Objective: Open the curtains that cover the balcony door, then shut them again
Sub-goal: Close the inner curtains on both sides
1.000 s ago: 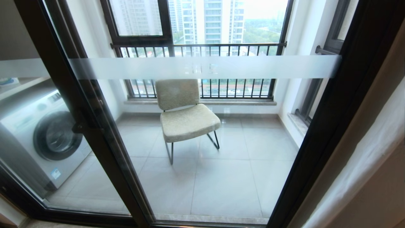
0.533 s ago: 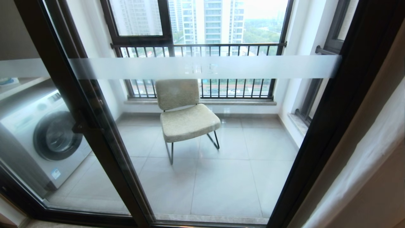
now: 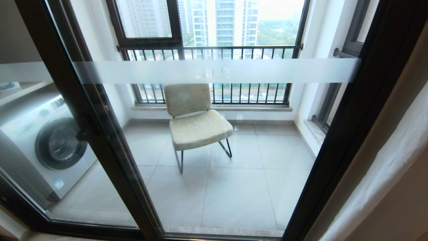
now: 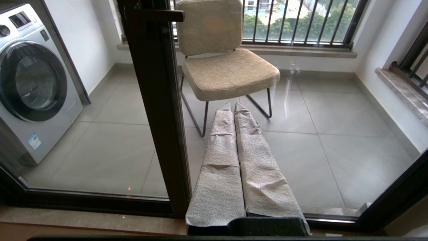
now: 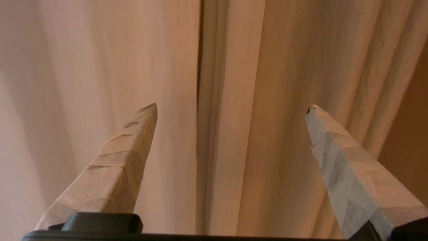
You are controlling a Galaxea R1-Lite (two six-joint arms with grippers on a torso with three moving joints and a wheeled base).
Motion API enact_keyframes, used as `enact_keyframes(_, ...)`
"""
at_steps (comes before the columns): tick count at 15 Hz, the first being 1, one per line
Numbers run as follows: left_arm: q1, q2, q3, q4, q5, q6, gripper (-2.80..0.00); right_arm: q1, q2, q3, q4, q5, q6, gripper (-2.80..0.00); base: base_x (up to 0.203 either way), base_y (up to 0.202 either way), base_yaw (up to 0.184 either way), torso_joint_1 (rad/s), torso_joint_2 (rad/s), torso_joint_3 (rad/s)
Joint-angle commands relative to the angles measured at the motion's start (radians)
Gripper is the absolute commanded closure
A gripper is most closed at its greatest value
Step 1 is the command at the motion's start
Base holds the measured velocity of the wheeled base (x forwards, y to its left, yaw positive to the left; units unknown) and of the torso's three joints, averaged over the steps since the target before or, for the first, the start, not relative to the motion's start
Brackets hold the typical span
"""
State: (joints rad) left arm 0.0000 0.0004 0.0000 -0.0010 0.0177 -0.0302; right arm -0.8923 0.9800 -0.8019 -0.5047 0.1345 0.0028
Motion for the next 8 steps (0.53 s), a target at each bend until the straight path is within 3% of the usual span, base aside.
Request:
enact_keyframes(1,0.000,0.000,0.000,-0.001,0.001,0.000,0.00,0.001,0.142,-0.082,-0.030,0.003,0.022,-2.80,0.000,0.000,0.000,0.000,0.00,0.000)
enact_keyframes(5,0.000,0.000,0.000,-0.001,0.001,0.000,0.00,0.007,0.279,-0.205,-0.074,0.042,0.067,-2.80,0.000,0.000,0.000,0.000,0.00,0.000)
enact_keyframes(8,0.000,0.000,0.000,-0.001,0.001,0.000,0.00,0.011,0.284,-0.218,-0.075,0.095,0.080,-2.80,0.000,0.000,0.000,0.000,0.00,0.000)
